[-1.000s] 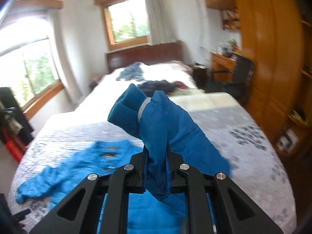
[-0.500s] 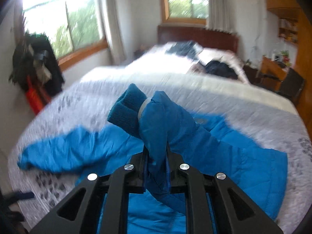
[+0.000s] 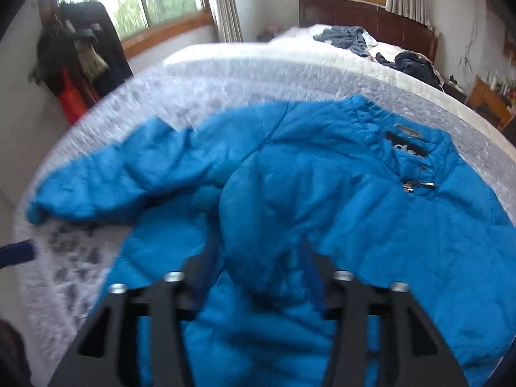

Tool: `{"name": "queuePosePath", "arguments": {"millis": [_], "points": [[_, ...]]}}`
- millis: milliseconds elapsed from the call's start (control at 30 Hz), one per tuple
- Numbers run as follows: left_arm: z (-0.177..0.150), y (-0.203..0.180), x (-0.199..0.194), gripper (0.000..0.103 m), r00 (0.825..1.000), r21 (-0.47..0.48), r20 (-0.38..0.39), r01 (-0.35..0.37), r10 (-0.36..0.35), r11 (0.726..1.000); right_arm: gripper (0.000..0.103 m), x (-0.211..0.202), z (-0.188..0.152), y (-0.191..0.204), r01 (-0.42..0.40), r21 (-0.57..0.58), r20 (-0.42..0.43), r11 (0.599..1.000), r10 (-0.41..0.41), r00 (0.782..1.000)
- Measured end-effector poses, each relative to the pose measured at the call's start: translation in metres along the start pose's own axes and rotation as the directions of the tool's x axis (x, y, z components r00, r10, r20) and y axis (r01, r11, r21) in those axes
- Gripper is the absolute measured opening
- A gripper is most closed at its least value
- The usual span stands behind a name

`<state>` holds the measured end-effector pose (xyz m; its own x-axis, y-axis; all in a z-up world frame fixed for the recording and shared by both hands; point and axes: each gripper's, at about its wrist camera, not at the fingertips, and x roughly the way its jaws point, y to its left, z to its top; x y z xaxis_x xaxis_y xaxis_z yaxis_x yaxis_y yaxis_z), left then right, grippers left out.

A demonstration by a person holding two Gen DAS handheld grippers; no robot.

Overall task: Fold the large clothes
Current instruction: 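Lift the sleeve with the right tool and fold it across the jacket body, then open the right tool and release the folded sleeve onto the jacket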

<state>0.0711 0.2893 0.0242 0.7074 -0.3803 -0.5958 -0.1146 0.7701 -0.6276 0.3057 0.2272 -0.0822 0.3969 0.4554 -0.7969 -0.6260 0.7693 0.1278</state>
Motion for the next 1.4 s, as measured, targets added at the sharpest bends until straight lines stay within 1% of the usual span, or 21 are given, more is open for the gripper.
{"name": "queuePosePath", "arguments": {"millis": [67, 100, 167, 233, 300, 367, 433, 467, 500, 633, 667, 800, 900, 967, 1000, 1067, 1100, 1167, 1267, 1333, 1400], "points": [[0.014, -0.015, 0.012, 0.100, 0.999, 0.001, 0.001, 0.054, -0.054, 0.999, 0.062, -0.032, -0.008, -0.018, -0.028, 0.024, 0.059, 0.999, 0.026, 0.998], [0.023, -0.022, 0.024, 0.100, 0.995, -0.003, -0.015, 0.093, -0.094, 0.996, 0.062, -0.046, -0.013, -0.033, -0.013, 0.051, 0.082, 0.999, 0.009, 0.997], [0.037, -0.034, 0.053, 0.100, 0.985, -0.020, -0.055, 0.165, -0.166, 0.986, 0.060, -0.068, -0.023, -0.065, 0.039, 0.112, 0.115, 0.993, -0.052, 0.992], [0.050, -0.045, 0.092, 0.100, 0.966, -0.043, -0.112, 0.229, -0.232, 0.972, 0.060, -0.087, -0.038, -0.108, 0.134, 0.197, 0.125, 0.971, -0.160, 0.979], [0.057, -0.050, 0.127, 0.100, 0.953, -0.074, -0.154, 0.251, -0.260, 0.965, 0.055, -0.101, -0.052, -0.151, 0.204, 0.288, 0.106, 0.936, -0.243, 0.964], [0.062, -0.052, 0.165, 0.100, 0.944, -0.097, -0.197, 0.251, -0.266, 0.963, 0.048, -0.111, -0.069, -0.192, 0.250, 0.383, 0.081, 0.889, -0.302, 0.950], [0.065, -0.048, 0.194, 0.100, 0.949, -0.099, -0.220, 0.209, -0.227, 0.973, 0.039, -0.110, -0.083, -0.220, 0.251, 0.440, 0.056, 0.862, -0.305, 0.951], [0.066, -0.044, 0.203, 0.100, 0.956, -0.097, -0.226, 0.168, -0.186, 0.981, 0.032, -0.106, -0.086, -0.226, 0.246, 0.446, 0.041, 0.861, -0.294, 0.955], [0.065, -0.036, 0.211, 0.100, 0.962, -0.101, -0.227, 0.132, -0.152, 0.986, 0.031, -0.097, -0.089, -0.229, 0.238, 0.439, 0.020, 0.866, -0.275, 0.961], [0.064, -0.018, 0.214, 0.100, 0.964, -0.098, -0.209, 0.148, -0.166, 0.984, 0.031, -0.063, -0.087, -0.214, 0.179, 0.380, -0.025, 0.907, -0.184, 0.983], [0.064, -0.019, 0.212, 0.100, 0.964, -0.100, -0.210, 0.148, -0.166, 0.984, 0.031, -0.059, -0.087, -0.209, 0.183, 0.363, -0.028, 0.913, -0.186, 0.982], [0.072, -0.025, 0.193, 0.100, 0.967, -0.095, -0.200, 0.141, -0.158, 0.985, 0.028, -0.075, -0.076, -0.204, 0.125, 0.360, 0.014, 0.925, -0.140, 0.990], [0.079, -0.025, 0.165, 0.100, 0.974, -0.093, -0.147, 0.158, -0.171, 0.983, 0.028, -0.089, -0.071, -0.208, 0.154, 0.377, 0.054, 0.913, -0.188, 0.981], [0.080, -0.023, 0.147, 0.100, 0.974, -0.106, -0.127, 0.174, -0.187, 0.979, 0.028, -0.079, -0.072, -0.212, 0.141, 0.392, 0.033, 0.909, -0.166, 0.985], [0.079, -0.022, 0.137, 0.100, 0.975, -0.111, -0.117, 0.178, -0.191, 0.978, 0.032, -0.065, -0.074, -0.210, 0.133, 0.382, -0.010, 0.914, -0.140, 0.990], [0.075, -0.012, 0.107, 0.100, 0.977, -0.121, -0.092, 0.180, -0.191, 0.976, 0.033, -0.053, -0.074, -0.206, 0.159, 0.346, -0.033, 0.925, -0.157, 0.987], [0.071, -0.003, 0.084, 0.100, 0.981, -0.123, -0.075, 0.170, -0.180, 0.978, 0.035, -0.054, -0.074, -0.204, 0.169, 0.335, -0.029, 0.927, -0.169, 0.985], [0.066, 0.017, 0.049, 0.100, 0.988, -0.132, -0.039, 0.142, -0.148, 0.981, 0.035, -0.067, -0.075, -0.200, 0.125, 0.351, 0.015, 0.928, -0.139, 0.990], [0.050, 0.063, -0.018, 0.100, 0.997, -0.198, 0.051, 0.062, -0.053, 0.978, 0.040, -0.089, -0.074, -0.189, 0.073, 0.361, 0.109, 0.930, -0.120, 0.987], [0.033, 0.098, -0.061, 0.100, 0.993, -0.267, 0.118, 0.024, 0.008, 0.963, 0.043, -0.100, -0.076, -0.175, 0.025, 0.345, 0.163, 0.938, -0.086, 0.983], [0.016, 0.132, -0.097, 0.100, 0.981, -0.357, 0.178, -0.002, 0.071, 0.934, 0.046, -0.103, -0.075, -0.162, -0.010, 0.320, 0.195, 0.947, -0.055, 0.979]]}}
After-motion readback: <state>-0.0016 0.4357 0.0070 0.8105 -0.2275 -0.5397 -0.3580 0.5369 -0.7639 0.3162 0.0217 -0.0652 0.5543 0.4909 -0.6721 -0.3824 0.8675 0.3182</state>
